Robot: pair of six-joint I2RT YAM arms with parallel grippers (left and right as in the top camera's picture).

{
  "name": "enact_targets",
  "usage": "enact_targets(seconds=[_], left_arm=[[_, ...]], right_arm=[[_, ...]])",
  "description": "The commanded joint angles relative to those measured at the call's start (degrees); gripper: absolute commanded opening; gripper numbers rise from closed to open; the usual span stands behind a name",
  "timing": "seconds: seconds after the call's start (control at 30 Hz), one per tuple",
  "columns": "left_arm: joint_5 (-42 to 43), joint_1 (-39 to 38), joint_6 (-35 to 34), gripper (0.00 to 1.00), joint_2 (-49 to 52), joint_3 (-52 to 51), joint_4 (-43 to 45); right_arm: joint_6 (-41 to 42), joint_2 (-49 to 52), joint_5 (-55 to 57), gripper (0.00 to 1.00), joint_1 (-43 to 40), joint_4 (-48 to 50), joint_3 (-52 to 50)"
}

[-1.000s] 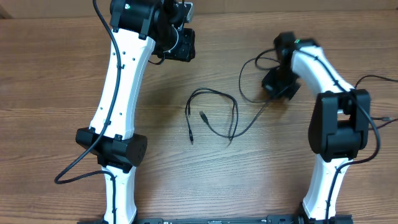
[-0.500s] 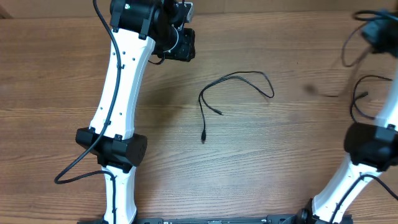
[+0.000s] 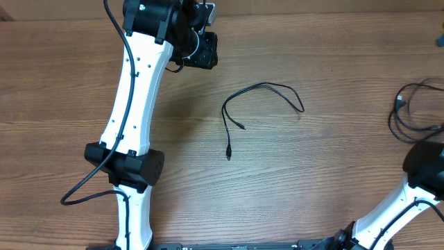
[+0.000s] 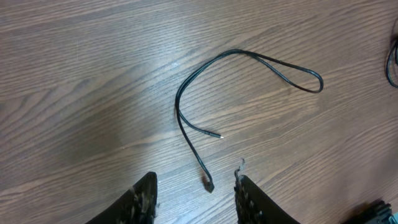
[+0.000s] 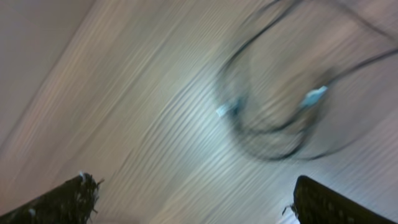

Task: Untangle cables

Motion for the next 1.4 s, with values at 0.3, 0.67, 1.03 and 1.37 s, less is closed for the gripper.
enact_targets(seconds=[0.3, 0.67, 1.03, 1.37], left_arm=[[-5.99, 0.24, 0.17, 0.44, -2.03, 1.27, -1.16], [-6.12, 0.24, -0.24, 0.44, -2.03, 1.27, -1.53], [-6.1, 0.22, -0.24, 0.43, -2.03, 1.27, -2.4], [-5.86, 0.2, -0.24, 0.43, -2.03, 1.27, -2.58]], right_arm=[[-18.32, -0.11, -10.03, 1.0, 19.52, 0.0, -13.44], [-23.41, -0.11, -2.71, 1.0, 34.36, 7.69, -38.73], [-9.75, -0.26, 8.96, 0.04, 36.52, 26.91, -44.5], [-2.14, -1.77, 22.49, 0.04, 26.8, 13.11, -19.12]])
